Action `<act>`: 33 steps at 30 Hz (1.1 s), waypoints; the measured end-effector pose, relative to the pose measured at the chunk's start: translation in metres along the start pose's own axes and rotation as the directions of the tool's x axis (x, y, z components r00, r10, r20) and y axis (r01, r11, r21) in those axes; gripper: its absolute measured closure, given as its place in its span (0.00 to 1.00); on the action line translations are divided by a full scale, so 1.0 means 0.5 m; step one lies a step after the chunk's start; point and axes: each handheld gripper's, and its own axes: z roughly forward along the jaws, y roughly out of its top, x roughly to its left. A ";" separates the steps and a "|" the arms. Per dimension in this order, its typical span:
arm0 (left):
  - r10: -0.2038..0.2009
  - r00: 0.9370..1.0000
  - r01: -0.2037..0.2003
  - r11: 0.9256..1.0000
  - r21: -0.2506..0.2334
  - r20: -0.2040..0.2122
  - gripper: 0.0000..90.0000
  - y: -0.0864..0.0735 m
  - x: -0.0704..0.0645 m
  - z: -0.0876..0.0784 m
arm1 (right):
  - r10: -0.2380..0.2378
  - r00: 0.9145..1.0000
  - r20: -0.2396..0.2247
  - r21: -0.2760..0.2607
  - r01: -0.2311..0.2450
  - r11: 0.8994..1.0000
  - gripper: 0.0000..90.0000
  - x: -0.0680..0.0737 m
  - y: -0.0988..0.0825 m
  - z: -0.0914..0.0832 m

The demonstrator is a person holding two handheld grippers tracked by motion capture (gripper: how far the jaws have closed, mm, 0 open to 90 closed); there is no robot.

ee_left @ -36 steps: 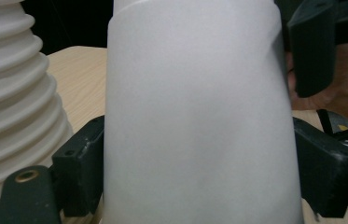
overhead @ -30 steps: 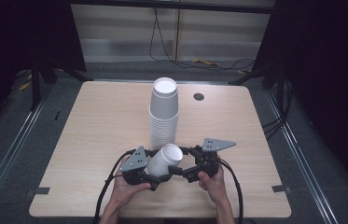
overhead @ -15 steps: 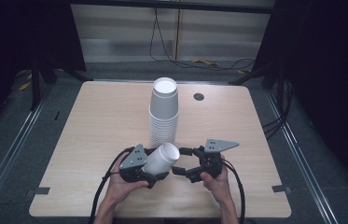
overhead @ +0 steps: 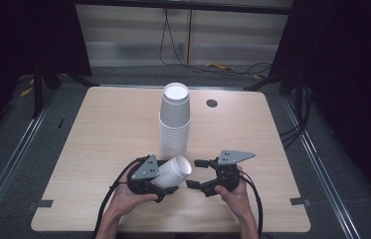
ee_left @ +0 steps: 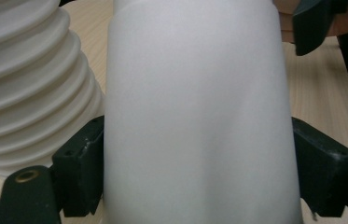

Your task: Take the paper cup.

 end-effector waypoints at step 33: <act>0.134 0.990 -0.141 0.963 0.228 0.045 0.19 0.041 0.005 0.010 | -0.157 0.987 0.041 0.321 0.135 0.937 0.18 0.013 0.011 0.022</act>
